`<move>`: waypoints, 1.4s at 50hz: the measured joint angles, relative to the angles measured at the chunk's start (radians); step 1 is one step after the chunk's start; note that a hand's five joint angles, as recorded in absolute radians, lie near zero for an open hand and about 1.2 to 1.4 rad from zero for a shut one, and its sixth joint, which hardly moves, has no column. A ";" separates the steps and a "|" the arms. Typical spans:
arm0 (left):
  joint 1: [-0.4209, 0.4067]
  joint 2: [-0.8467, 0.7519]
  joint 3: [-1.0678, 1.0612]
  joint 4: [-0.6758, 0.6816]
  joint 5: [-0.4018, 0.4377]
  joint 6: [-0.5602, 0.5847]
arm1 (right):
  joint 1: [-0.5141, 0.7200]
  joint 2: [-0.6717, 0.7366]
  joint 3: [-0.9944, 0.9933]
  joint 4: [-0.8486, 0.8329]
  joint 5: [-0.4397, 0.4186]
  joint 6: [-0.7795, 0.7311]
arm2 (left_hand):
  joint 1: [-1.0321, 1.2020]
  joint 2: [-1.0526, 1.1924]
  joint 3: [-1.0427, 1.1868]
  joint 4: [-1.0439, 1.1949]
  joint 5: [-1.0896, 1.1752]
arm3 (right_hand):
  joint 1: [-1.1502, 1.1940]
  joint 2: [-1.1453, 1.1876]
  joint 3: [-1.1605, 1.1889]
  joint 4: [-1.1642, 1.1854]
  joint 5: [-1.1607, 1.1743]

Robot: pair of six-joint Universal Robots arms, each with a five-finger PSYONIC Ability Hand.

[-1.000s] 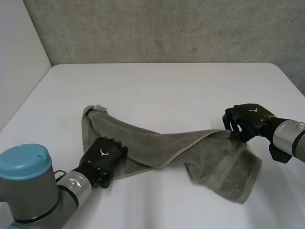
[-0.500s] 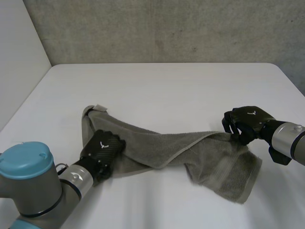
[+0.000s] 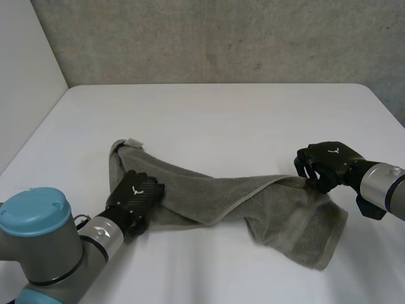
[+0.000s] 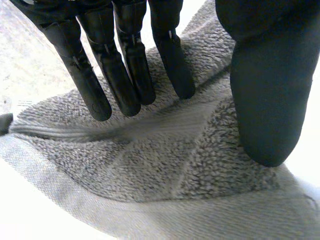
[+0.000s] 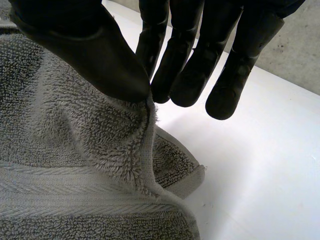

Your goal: Fold the towel.

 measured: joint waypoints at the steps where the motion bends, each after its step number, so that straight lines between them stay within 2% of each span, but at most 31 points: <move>1: 0.000 0.000 0.000 -0.002 0.001 0.000 | 0.000 0.000 0.000 0.000 0.000 0.000 | 0.003 0.003 0.003 0.003 0.000 | 0.000 0.000 0.000 0.000 0.000; 9: 0.000 -0.003 -0.004 -0.018 0.018 -0.001 | 0.001 0.000 0.005 -0.003 0.000 -0.001 | 0.028 0.025 0.025 0.026 0.000 | 0.000 0.000 0.001 0.000 0.000; 13: -0.001 -0.004 -0.005 -0.022 0.043 -0.001 | 0.001 0.000 0.005 -0.005 0.000 -0.002 | 0.206 0.208 0.210 0.210 0.000 | 0.000 0.000 0.001 0.000 0.000; 16: -0.001 -0.004 -0.006 -0.023 0.053 -0.001 | 0.001 0.000 0.006 -0.005 0.000 -0.002 | 0.258 0.263 0.263 0.261 0.000 | 0.000 0.000 0.001 0.000 0.000; 25: -0.001 -0.013 -0.010 0.000 0.053 0.000 | 0.001 0.000 0.007 -0.005 0.000 -0.002 | 0.288 0.293 0.293 0.293 0.000 | 0.000 0.000 0.002 0.000 0.000; 27: -0.001 -0.018 -0.011 0.009 0.053 0.001 | 0.001 0.000 0.008 -0.006 0.000 -0.002 | 0.235 0.230 0.231 0.238 0.000 | 0.000 0.000 0.002 0.000 0.000; 29: -0.001 -0.024 -0.012 0.017 0.052 0.001 | 0.001 0.000 0.008 -0.006 0.000 -0.002 | 0.004 0.001 0.022 0.020 0.000 | 0.000 0.000 0.002 0.000 0.000; 31: -0.001 -0.026 -0.012 0.020 0.051 0.002 | 0.001 0.000 0.008 -0.006 0.000 -0.002 | -0.108 -0.112 -0.111 -0.112 0.000 | 0.001 0.000 0.002 0.000 0.000; 34: -0.001 -0.027 -0.013 0.021 0.050 0.002 | 0.000 0.000 0.008 -0.007 0.000 -0.002 | -0.195 -0.200 -0.199 -0.201 0.000 | 0.001 0.000 0.002 0.000 0.000; 49: -0.028 0.045 -0.005 -0.004 0.050 -0.026 | 0.001 0.000 0.010 -0.008 0.001 -0.001 | -0.301 -0.307 -0.307 -0.307 0.000 | 0.001 0.000 0.002 0.000 0.000; 53: -0.071 0.093 0.005 -0.028 0.048 -0.073 | 0.000 -0.004 0.010 -0.010 0.002 0.005 | -0.459 -0.463 -0.462 -0.464 0.000 | 0.001 0.000 0.002 0.000 0.000; 57: -0.114 0.120 0.022 -0.044 0.046 -0.137 | -0.001 -0.017 0.011 -0.014 0.003 0.014 | -0.527 -0.532 -0.531 -0.530 -0.003 | 0.001 0.000 0.002 0.000 0.000; 63: -0.168 0.108 0.055 -0.047 0.041 -0.216 | -0.002 -0.111 0.013 -0.016 0.007 0.054 | -0.538 -0.542 -0.541 -0.542 -0.021 | 0.001 0.000 0.002 0.000 0.000; 70: -0.195 0.061 0.084 -0.040 0.014 -0.235 | -0.007 -0.249 0.022 -0.014 -0.002 0.095 | -0.538 -0.541 -0.540 -0.541 -0.017 | 0.001 0.000 0.002 0.000 0.000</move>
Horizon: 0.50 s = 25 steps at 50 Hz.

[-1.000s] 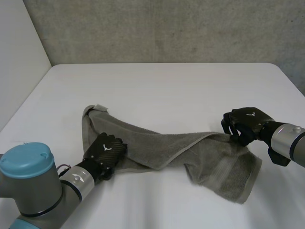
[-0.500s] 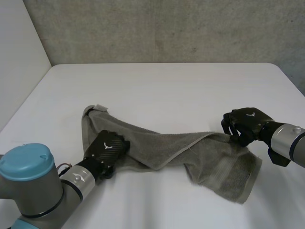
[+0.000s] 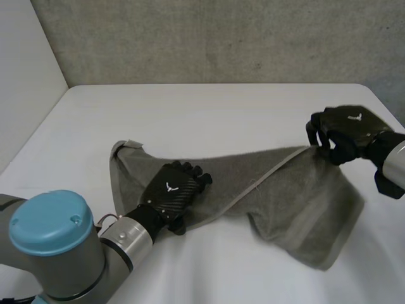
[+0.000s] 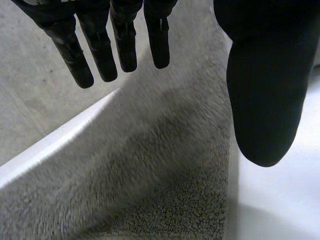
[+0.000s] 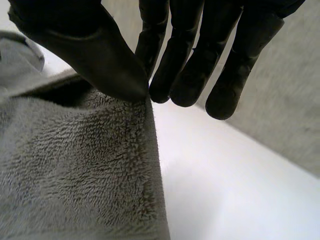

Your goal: Fold the towel.

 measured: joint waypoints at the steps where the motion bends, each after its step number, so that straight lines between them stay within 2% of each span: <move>1: -0.004 -0.009 0.007 0.001 -0.007 -0.003 | 0.000 -0.022 0.005 0.000 -0.001 0.001 | 0.000 -0.001 -0.001 -0.001 -0.001 | 0.000 0.000 0.000 0.000 0.000; 6: -0.037 -0.037 0.043 0.004 -0.028 -0.055 | 0.004 -0.072 0.033 0.000 0.000 -0.010 | -0.006 -0.006 -0.006 -0.005 -0.010 | 0.000 0.000 0.000 0.000 0.000; 14: -0.127 -0.078 0.131 0.030 -0.057 -0.277 | 0.012 -0.078 0.089 -0.002 0.010 -0.065 | -0.006 -0.009 -0.009 -0.008 -0.012 | 0.000 0.000 0.000 0.000 0.000; 19: -0.190 -0.152 0.203 0.057 -0.152 -0.367 | 0.013 -0.077 0.112 -0.002 0.010 -0.087 | -0.006 -0.008 -0.008 -0.008 -0.010 | 0.000 0.000 0.000 0.000 0.000; 25: -0.235 -0.248 0.269 0.083 -0.265 -0.378 | 0.012 -0.077 0.126 -0.003 0.006 -0.090 | -0.006 -0.008 -0.009 -0.008 -0.010 | 0.000 0.000 0.000 0.000 0.000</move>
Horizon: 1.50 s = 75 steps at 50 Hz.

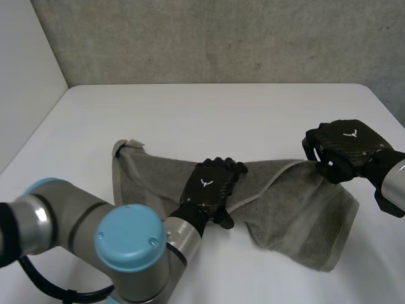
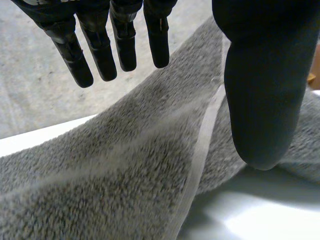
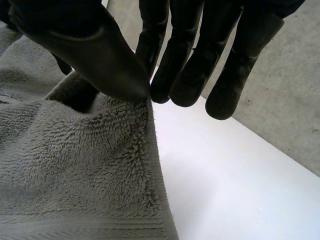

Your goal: Fold the towel.

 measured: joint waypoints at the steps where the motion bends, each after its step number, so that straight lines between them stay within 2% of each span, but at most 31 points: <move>1: -0.005 -0.017 0.011 0.004 -0.017 0.002 | 0.000 0.000 0.003 -0.001 -0.001 0.000 | 0.000 0.000 0.000 0.000 0.000 | 0.000 0.000 0.000 0.000 0.000; 13: -0.009 -0.116 0.096 0.017 -0.079 0.057 | -0.002 0.010 0.017 -0.016 -0.002 0.000 | 0.034 0.037 0.036 0.036 0.039 | 0.000 0.000 0.000 0.000 0.000; 24: -0.008 -0.141 0.119 0.017 -0.215 0.258 | -0.006 0.010 0.015 -0.022 -0.001 0.001 | 0.087 0.089 0.089 0.090 0.090 | 0.000 0.000 0.000 0.000 0.000; 41: 0.036 -0.076 0.097 0.024 -0.243 0.314 | -0.002 0.010 0.019 -0.027 0.002 -0.001 | 0.305 0.307 0.306 0.307 0.305 | 0.000 0.000 0.000 0.000 0.000; 47: 0.080 -0.047 0.060 0.063 -0.251 0.377 | -0.001 0.012 0.030 -0.050 0.003 0.002 | 0.319 0.321 0.321 0.321 0.320 | 0.000 0.000 0.000 0.000 0.000; 50: 0.098 -0.030 0.034 0.092 -0.249 0.411 | -0.001 0.018 0.036 -0.065 0.003 0.008 | 0.439 0.443 0.443 0.444 0.439 | 0.000 0.000 0.000 0.000 0.000; 52: 0.109 -0.013 0.015 0.112 -0.244 0.437 | -0.001 0.030 0.038 -0.074 0.005 0.013 | 0.675 0.668 0.666 0.668 0.669 | 0.000 0.000 0.000 0.000 0.000; 54: 0.118 0.010 -0.002 0.126 -0.234 0.461 | 0.000 0.044 0.037 -0.081 0.006 0.021 | 0.753 0.774 0.773 0.769 0.757 | 0.000 0.000 0.000 0.000 0.000; 62: 0.171 0.194 -0.069 0.123 -0.136 0.501 | 0.005 0.044 -0.022 -0.083 0.012 0.097 | 0.794 0.838 0.838 0.839 0.812 | 0.000 0.000 0.000 0.000 0.000; 67: 0.216 0.321 -0.130 0.079 -0.011 0.498 | 0.005 -0.039 -0.066 -0.077 0.012 0.141 | 0.793 0.842 0.842 0.843 0.818 | 0.000 0.000 0.000 0.000 0.000; 70: 0.236 0.343 -0.159 0.045 0.042 0.494 | 0.005 -0.076 -0.066 -0.075 0.009 0.149 | 0.793 0.843 0.842 0.844 0.818 | 0.000 0.000 0.000 0.000 0.004; 75: 0.269 0.298 -0.190 -0.004 0.081 0.494 | 0.015 -0.076 -0.034 -0.074 0.008 0.142 | 0.793 0.843 0.843 0.845 0.818 | 0.000 0.000 0.000 0.000 0.004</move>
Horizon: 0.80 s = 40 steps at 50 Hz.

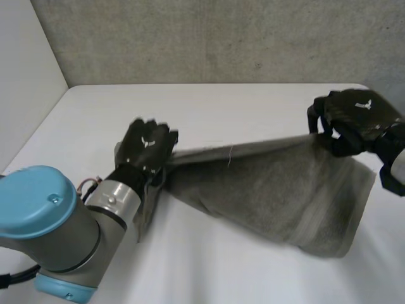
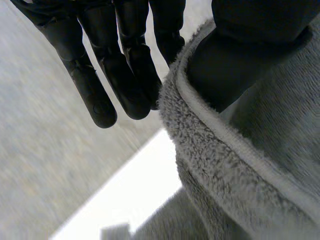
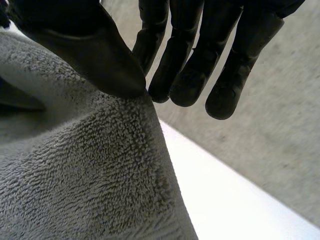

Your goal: Fold the towel.

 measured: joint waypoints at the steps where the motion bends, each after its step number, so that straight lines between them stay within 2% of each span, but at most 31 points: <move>1: 0.008 -0.018 -0.005 -0.010 0.003 0.000 | 0.005 0.012 0.009 0.000 0.000 -0.004 | 0.000 0.000 0.000 0.000 0.000 | 0.000 0.000 0.000 0.000 0.000; 7: 0.043 -0.086 -0.025 -0.070 0.005 0.003 | 0.029 0.109 0.025 0.023 0.003 -0.063 | 0.000 0.000 0.000 0.000 0.005 | 0.000 0.000 0.000 0.000 0.000; 14: 0.060 -0.112 0.014 -0.115 0.008 0.007 | 0.063 0.254 -0.055 0.119 0.024 -0.255 | 0.000 0.001 0.000 0.000 0.005 | 0.000 0.000 0.000 0.000 0.004; 20: 0.060 -0.178 0.230 -0.109 0.008 0.009 | 0.156 0.393 -0.270 0.111 0.148 -0.320 | 0.000 0.001 0.001 0.000 0.005 | 0.008 0.000 0.001 0.000 0.011; 22: 0.060 -0.203 0.352 -0.097 0.008 0.008 | 0.196 0.427 -0.396 0.044 0.229 -0.303 | 0.000 0.001 0.001 0.001 0.005 | 0.011 0.000 0.003 0.005 0.012; 26: 0.060 -0.211 0.549 -0.031 0.007 0.002 | 0.240 0.419 -0.563 -0.135 0.339 -0.242 | 0.000 0.001 0.001 0.001 0.005 | 0.015 0.000 0.003 0.009 0.014; 32: 0.059 -0.133 0.678 0.157 0.002 -0.007 | 0.266 0.327 -0.651 -0.368 0.407 -0.110 | 0.000 0.001 0.001 0.001 0.005 | 0.015 0.000 0.003 0.009 0.015; 36: 0.057 -0.066 0.636 0.234 0.003 -0.009 | 0.272 0.291 -0.630 -0.387 0.401 -0.063 | 0.000 0.001 0.001 0.001 0.013 | 0.015 0.000 0.003 0.009 0.015; 40: 0.055 -0.008 0.507 0.252 0.006 -0.009 | 0.280 0.284 -0.556 -0.309 0.363 -0.065 | 0.000 0.001 0.001 0.001 0.013 | 0.015 0.000 0.003 0.009 0.015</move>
